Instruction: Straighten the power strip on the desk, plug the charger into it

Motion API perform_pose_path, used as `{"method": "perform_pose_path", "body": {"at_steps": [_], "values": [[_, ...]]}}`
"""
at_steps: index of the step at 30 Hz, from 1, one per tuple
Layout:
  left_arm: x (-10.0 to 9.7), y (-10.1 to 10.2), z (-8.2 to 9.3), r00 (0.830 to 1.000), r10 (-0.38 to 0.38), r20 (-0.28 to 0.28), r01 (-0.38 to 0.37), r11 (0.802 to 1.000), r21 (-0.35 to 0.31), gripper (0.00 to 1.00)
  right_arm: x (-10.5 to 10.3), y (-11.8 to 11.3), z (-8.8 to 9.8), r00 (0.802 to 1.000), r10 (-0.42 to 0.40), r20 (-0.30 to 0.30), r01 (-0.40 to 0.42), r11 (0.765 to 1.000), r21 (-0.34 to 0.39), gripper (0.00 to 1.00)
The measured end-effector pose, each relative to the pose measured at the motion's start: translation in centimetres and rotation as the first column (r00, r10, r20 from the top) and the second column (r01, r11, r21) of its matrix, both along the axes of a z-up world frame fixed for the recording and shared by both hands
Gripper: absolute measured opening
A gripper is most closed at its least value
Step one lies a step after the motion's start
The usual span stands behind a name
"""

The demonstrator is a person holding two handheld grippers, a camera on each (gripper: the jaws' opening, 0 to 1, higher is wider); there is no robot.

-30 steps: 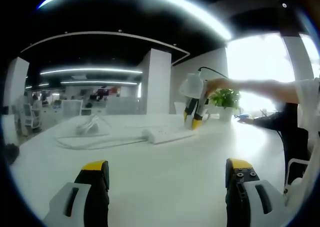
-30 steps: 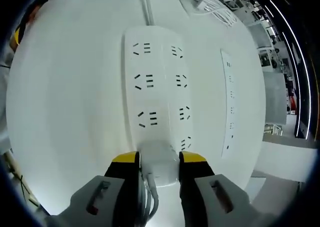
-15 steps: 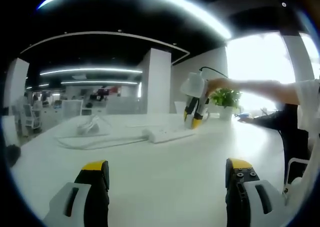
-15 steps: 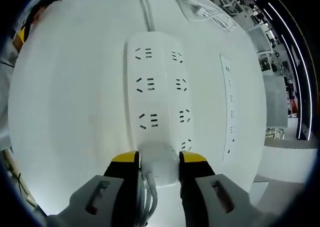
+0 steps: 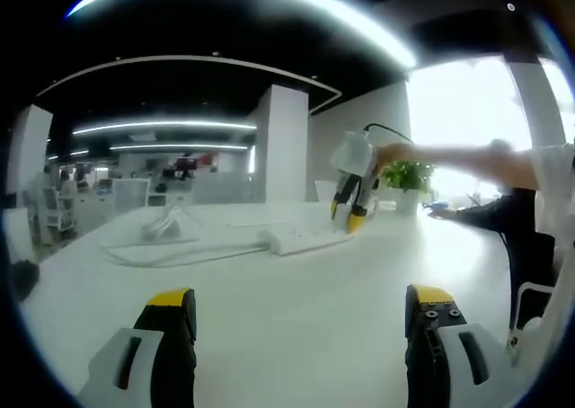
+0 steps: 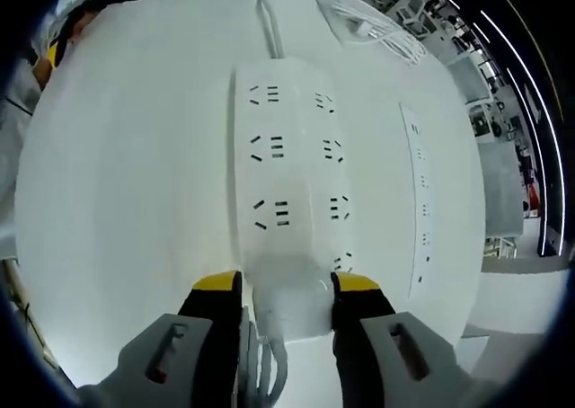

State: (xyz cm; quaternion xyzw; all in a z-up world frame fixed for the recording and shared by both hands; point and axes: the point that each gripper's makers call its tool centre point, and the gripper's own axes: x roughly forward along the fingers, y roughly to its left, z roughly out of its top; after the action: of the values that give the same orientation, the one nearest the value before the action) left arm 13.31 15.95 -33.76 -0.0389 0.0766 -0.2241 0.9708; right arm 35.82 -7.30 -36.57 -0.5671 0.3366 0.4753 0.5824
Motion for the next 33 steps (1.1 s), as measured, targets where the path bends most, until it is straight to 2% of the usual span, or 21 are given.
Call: {"method": "perform_pose_path", "body": {"at_steps": [3,6,10,16,19,22,24,28,31,33], "values": [[0.0,0.1,0.1,1.0,0.0,0.001,0.0,1.0,-0.001,0.99,-0.1,0.3,-0.2,1.0,-0.015,-0.025,0.017,0.998,0.063,0.54],[0.1,0.0,0.1,1.0,-0.002,0.003,0.002,1.0,-0.001,0.99,0.0,0.4,0.1,1.0,-0.007,-0.013,0.008,0.995,0.097,0.63],[0.2,-0.3,0.1,1.0,-0.007,0.005,0.007,1.0,-0.002,0.99,-0.2,1.1,0.8,1.0,0.012,-0.017,-0.009,0.987,0.161,0.69],[0.2,-0.4,0.2,1.0,-0.01,0.007,0.01,1.0,-0.004,0.99,-0.6,1.6,1.4,0.999,0.049,-0.008,-0.046,0.976,0.211,0.8],[0.1,-0.3,0.3,1.0,-0.009,0.009,0.009,1.0,-0.005,0.99,-1.0,2.7,1.9,0.996,0.087,-0.011,-0.08,0.954,0.291,0.86],[0.0,-0.2,0.4,1.0,-0.007,0.01,0.007,1.0,-0.005,0.99,-1.6,3.8,2.5,0.992,0.124,-0.014,-0.109,0.917,0.383,0.97],[-0.1,-0.1,0.4,1.0,-0.005,0.012,0.005,1.0,-0.004,0.99,-1.4,4.2,3.0,0.99,0.143,-0.008,-0.125,0.892,0.435,1.0],[-0.2,0.2,0.4,1.0,0.001,0.012,-0.001,1.0,-0.005,0.99,-1.2,4.2,3.5,0.989,0.147,-0.004,-0.127,0.868,0.481,1.0],[-0.2,0.2,0.4,1.0,0.002,0.013,-0.002,1.0,-0.005,0.99,-1.2,4.5,4.1,0.989,0.15,-0.002,-0.127,0.841,0.526,1.0],[-0.3,0.2,0.4,1.0,0.001,0.012,-0.001,1.0,-0.005,0.99,-1.1,4.9,4.8,0.99,0.141,0.006,-0.119,0.809,0.575,1.0]]}}
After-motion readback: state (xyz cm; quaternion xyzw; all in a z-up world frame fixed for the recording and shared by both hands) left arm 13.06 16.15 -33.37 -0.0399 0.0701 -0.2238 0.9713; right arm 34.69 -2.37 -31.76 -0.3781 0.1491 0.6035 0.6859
